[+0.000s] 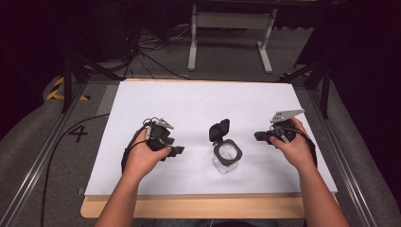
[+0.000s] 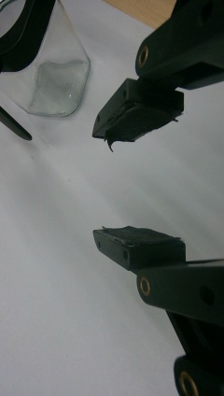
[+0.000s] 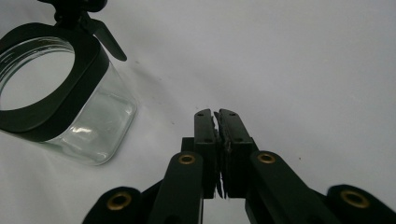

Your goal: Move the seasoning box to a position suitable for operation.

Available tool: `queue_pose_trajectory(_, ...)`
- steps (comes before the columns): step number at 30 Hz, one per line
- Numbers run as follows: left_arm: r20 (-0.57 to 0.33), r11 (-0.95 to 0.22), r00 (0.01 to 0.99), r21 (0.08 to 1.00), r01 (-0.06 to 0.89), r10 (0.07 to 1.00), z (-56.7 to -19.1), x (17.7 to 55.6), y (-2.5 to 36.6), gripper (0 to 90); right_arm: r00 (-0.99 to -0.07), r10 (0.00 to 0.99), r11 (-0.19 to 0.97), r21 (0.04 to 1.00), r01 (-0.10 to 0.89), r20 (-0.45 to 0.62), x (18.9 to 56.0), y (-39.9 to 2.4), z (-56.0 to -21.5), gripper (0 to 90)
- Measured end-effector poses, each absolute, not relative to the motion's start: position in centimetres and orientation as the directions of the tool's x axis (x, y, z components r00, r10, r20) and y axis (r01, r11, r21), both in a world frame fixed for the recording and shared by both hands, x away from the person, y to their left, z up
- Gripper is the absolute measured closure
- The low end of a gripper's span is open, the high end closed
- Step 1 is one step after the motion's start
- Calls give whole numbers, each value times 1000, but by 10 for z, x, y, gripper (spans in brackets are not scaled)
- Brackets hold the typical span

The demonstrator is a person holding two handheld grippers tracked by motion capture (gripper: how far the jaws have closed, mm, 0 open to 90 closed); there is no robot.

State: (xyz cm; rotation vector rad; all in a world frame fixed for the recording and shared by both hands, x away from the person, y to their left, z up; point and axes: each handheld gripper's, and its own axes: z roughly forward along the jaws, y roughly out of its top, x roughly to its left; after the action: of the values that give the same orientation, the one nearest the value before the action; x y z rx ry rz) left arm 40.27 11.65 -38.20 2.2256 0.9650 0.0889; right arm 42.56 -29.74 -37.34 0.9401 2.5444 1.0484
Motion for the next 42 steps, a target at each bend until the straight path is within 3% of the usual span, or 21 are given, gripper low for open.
queue_pose_trajectory(17, -213, -506, 765, 639, 579, 607, -376, 405, 105, 468, -800, 599, 591, 654, 472, 36, 417, -284, -385, 899)
queue_pose_trajectory(28, -214, -533, 786, 630, 565, 580, -376, 407, 96, 450, -865, 494, 663, 605, 440, 88, 407, -252, -402, 900)
queue_pose_trajectory(42, -212, -571, 806, 609, 551, 552, -377, 407, 86, 456, -892, 439, 713, 564, 418, 107, 395, -238, -404, 900)
